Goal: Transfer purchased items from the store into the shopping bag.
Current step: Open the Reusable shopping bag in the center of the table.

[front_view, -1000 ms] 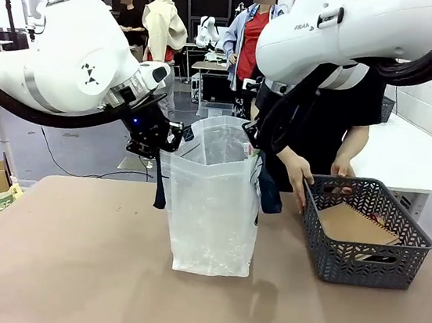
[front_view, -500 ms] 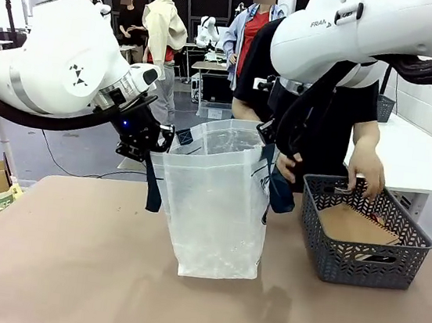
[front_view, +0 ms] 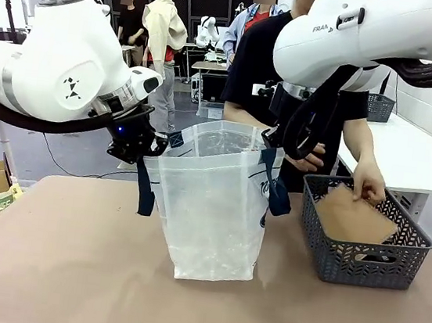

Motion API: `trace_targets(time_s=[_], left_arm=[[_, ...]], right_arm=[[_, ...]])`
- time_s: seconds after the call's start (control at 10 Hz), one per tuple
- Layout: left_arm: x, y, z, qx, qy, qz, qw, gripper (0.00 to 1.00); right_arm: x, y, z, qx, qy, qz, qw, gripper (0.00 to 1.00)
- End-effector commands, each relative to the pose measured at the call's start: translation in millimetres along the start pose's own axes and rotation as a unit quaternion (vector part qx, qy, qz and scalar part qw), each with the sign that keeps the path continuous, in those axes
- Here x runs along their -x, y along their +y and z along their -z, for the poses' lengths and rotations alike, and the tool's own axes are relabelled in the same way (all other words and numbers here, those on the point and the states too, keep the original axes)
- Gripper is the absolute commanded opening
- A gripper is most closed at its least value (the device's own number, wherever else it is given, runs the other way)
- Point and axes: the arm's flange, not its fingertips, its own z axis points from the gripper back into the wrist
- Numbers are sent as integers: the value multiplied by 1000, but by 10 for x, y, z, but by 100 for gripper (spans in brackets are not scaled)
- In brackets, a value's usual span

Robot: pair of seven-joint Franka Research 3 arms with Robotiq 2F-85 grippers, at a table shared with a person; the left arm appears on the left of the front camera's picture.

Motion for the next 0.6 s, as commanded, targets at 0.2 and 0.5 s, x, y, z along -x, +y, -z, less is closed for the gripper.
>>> trace_targets(time_s=[0.2, 0.5], left_arm=[[21, -52, 53, 2, -11, 4, 1000, 0], [18, -35, 31, -1, -4, 9, 1000, 0]], right_arm=[[94, -34, 6, 12, 7, -25, 1000, 0], [109, 10, 114, 4, -4, -31, 1000, 0]])
